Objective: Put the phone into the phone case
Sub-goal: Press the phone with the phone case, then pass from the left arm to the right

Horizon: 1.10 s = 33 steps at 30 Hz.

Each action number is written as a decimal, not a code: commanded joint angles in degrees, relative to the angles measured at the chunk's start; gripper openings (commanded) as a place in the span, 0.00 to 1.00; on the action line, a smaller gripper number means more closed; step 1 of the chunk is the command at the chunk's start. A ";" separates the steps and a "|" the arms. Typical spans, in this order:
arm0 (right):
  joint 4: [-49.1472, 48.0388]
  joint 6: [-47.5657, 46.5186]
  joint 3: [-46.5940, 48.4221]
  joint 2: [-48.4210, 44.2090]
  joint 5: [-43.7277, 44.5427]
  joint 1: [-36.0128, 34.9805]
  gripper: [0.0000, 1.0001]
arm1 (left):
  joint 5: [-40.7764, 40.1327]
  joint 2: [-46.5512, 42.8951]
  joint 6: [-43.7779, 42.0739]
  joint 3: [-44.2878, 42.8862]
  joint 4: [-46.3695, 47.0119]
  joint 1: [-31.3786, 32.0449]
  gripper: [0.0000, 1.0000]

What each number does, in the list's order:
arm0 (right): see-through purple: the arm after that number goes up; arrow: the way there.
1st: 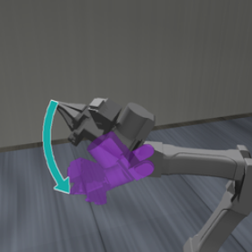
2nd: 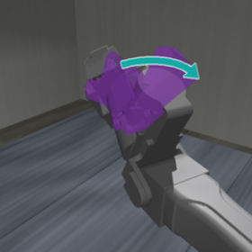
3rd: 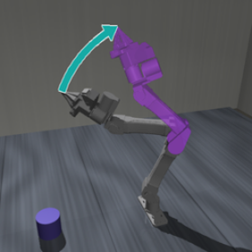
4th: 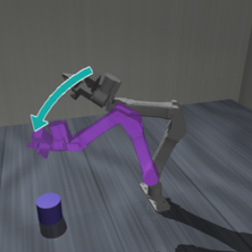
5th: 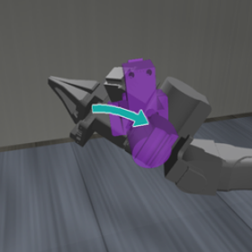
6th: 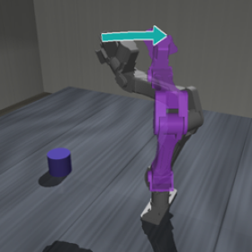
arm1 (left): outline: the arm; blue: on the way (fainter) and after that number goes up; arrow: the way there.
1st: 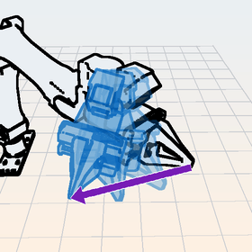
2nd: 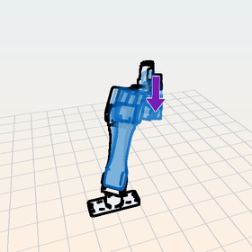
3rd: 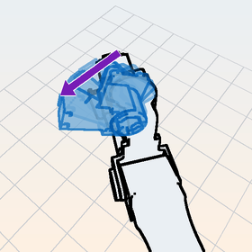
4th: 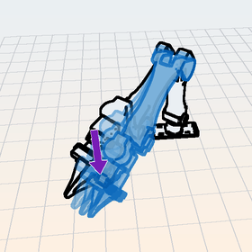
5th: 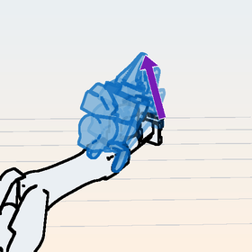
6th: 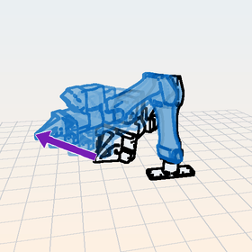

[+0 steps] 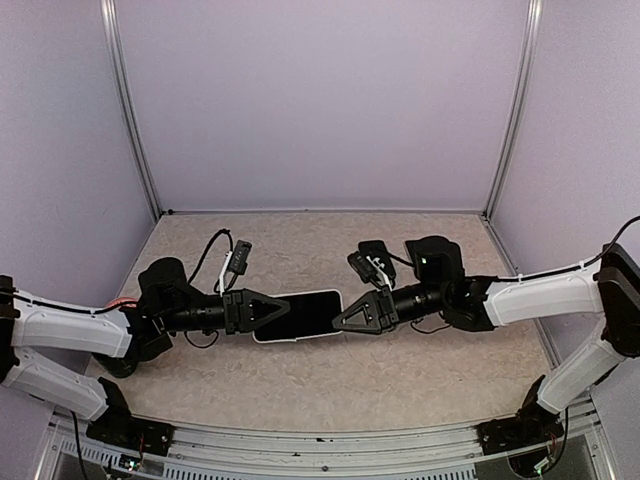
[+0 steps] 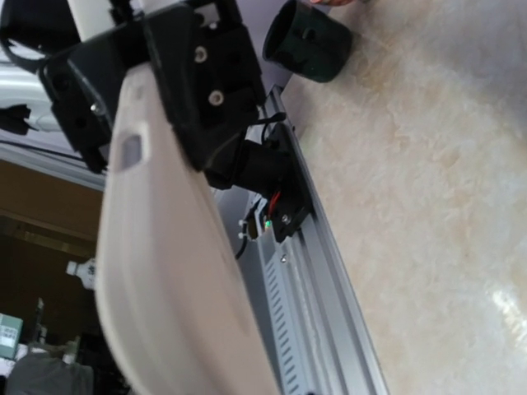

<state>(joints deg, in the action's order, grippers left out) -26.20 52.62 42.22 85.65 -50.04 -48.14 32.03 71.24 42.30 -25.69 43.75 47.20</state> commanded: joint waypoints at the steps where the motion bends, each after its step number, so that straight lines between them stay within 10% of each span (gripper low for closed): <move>1: -4.61 3.41 0.67 1.21 -2.14 -0.73 0.09 | -2.37 -2.48 -3.05 -0.91 1.36 0.93 0.00; 8: -9.10 7.01 -0.19 1.88 -3.95 -0.73 0.00 | -4.62 -4.50 -5.86 -1.05 -2.51 1.66 0.00; 20: 37.34 -35.79 12.59 -9.86 17.03 -0.73 0.97 | -1.77 -3.45 -2.14 -1.26 -1.98 1.58 0.00; 33: 38.75 -64.50 8.45 -24.53 37.17 -7.75 1.00 | 3.37 2.88 3.77 -5.06 -3.69 1.44 0.00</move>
<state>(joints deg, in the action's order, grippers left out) 12.32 -0.47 52.45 63.55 -20.10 -52.60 33.47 73.30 44.01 -27.03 37.45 48.62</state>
